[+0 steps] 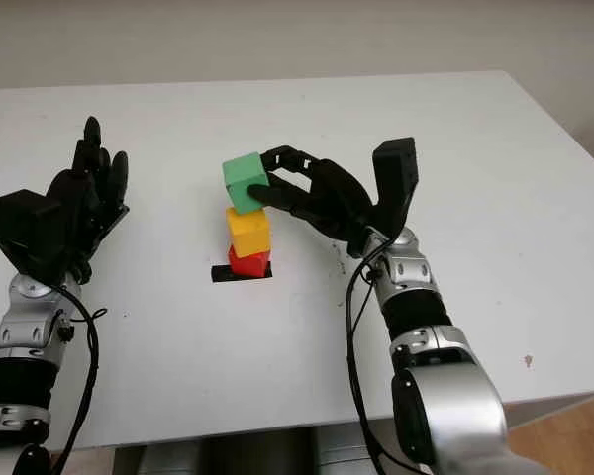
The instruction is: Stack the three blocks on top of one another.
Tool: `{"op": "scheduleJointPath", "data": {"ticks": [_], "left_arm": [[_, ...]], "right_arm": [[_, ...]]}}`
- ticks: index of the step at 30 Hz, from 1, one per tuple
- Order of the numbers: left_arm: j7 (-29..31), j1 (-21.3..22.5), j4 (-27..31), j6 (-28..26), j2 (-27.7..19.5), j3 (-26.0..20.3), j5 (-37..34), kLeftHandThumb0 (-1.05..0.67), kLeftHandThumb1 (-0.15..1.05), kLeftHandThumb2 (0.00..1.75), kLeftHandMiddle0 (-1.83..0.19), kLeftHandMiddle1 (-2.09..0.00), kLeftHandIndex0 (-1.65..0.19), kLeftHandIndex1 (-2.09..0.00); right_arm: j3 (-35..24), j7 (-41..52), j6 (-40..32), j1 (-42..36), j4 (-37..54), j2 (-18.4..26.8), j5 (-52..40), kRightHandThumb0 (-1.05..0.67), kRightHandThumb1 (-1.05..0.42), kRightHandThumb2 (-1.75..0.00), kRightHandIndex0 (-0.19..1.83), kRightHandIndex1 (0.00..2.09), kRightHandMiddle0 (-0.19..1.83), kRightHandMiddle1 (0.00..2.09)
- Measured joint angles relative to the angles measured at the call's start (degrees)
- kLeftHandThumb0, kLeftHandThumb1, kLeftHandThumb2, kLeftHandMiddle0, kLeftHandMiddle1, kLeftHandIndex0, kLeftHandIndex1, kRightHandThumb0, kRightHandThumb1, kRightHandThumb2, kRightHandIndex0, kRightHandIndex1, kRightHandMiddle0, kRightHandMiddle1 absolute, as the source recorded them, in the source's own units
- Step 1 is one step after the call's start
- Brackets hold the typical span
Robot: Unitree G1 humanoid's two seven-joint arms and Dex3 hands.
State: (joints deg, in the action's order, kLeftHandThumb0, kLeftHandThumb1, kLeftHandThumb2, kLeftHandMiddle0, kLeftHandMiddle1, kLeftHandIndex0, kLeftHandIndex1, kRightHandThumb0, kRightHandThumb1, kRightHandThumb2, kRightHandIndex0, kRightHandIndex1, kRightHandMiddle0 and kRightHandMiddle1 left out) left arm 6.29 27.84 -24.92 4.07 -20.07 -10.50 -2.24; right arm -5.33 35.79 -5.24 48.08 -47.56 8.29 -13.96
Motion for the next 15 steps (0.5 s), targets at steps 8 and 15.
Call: {"op": "scheduleJointPath", "data": {"ticks": [8,15], "left_arm": [[-0.01,0.0,0.0,0.02,0.0,0.0,0.03,-0.79,1.05,0.61,0.19,0.0,0.19,0.0],[0.01,0.0,0.01,-0.01,-0.01,-0.01,0.03,-0.79,1.05,0.61,0.19,0.0,0.19,0.0]], "right_arm": [[0.23,0.79,0.47,-0.53,0.22,0.0,0.34,-0.46,-1.0,-0.05,0.2,0.05,0.3,1.6],[1.1,0.88,1.41,-0.99,0.28,0.02,1.65,-0.45,-1.0,-0.05,0.18,0.05,0.29,1.58]]}}
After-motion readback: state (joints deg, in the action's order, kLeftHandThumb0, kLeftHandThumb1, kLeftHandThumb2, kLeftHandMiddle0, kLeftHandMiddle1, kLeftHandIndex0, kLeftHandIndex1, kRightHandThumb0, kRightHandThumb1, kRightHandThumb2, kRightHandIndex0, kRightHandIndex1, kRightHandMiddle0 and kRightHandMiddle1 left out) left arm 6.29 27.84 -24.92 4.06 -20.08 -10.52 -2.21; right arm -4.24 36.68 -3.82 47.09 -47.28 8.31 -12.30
